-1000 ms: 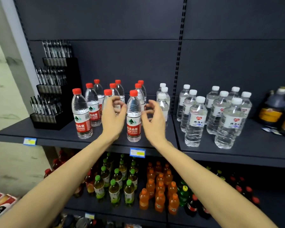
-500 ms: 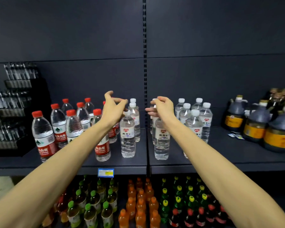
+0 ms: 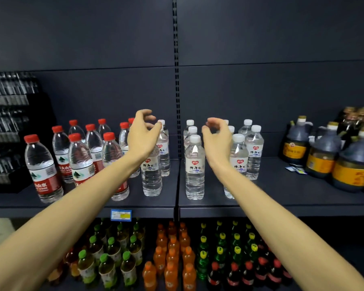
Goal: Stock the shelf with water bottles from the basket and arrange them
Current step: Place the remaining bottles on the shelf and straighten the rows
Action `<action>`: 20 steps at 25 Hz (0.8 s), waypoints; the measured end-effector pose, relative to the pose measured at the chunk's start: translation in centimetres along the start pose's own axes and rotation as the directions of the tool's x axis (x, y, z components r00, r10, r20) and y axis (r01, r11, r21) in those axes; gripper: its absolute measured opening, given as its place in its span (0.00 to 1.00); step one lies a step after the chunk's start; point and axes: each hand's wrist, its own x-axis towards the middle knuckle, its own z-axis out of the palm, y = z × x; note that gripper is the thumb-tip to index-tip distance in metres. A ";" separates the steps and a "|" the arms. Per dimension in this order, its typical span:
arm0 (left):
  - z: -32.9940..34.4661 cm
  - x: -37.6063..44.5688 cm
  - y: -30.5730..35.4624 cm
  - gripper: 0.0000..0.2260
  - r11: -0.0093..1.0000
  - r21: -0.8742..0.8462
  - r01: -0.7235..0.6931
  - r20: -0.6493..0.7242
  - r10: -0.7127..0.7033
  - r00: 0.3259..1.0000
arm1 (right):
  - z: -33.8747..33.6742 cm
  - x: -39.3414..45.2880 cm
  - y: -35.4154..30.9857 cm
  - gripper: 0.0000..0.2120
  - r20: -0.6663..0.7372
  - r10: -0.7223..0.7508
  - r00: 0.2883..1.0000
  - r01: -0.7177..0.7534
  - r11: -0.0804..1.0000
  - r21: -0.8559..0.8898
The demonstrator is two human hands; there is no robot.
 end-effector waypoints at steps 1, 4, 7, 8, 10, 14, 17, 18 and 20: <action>-0.2 -1.1 -0.6 0.21 0.998 0.033 -0.060 -0.067 0.062 0.996 | -0.3 -1.3 1.3 0.12 -0.015 -0.039 0.999 0.038 0.998 -0.053; -0.2 -3.7 -3.5 0.26 0.979 0.170 -0.112 -0.129 0.135 0.982 | -0.1 -4.2 4.9 0.23 0.010 -0.088 0.996 0.088 0.971 -0.221; 0.5 -4.8 -6.2 0.38 0.974 0.217 0.058 -0.030 -0.053 0.998 | 0.6 -5.4 6.8 0.38 0.121 0.058 0.991 -0.030 0.974 -0.224; 0.7 -4.9 -6.9 0.41 0.972 0.202 0.121 0.013 -0.126 0.992 | 0.8 -5.5 6.9 0.40 0.160 0.101 0.982 -0.065 0.975 -0.213; 0.9 -4.9 -7.8 0.43 0.960 0.207 0.190 0.058 -0.206 0.977 | 1.0 -5.6 7.0 0.40 0.186 0.114 0.976 -0.067 0.969 -0.239; 1.0 -4.7 -8.8 0.34 0.939 0.258 0.226 0.063 -0.250 0.966 | 0.8 -5.4 7.0 0.37 0.187 0.090 0.978 -0.038 0.964 -0.265; 0.9 -4.9 -8.6 0.36 0.941 0.256 0.220 0.059 -0.242 0.969 | 0.6 -5.2 7.3 0.38 0.198 0.084 0.977 -0.030 0.965 -0.259; 0.9 -5.0 -8.6 0.36 0.944 0.254 0.213 0.054 -0.233 0.971 | 0.5 -5.2 7.3 0.38 0.202 0.081 0.976 -0.026 0.965 -0.262; 1.0 -5.6 -8.4 0.35 0.949 0.248 0.198 0.057 -0.218 0.974 | 0.5 -5.3 7.4 0.38 0.200 0.067 0.977 -0.010 0.962 -0.272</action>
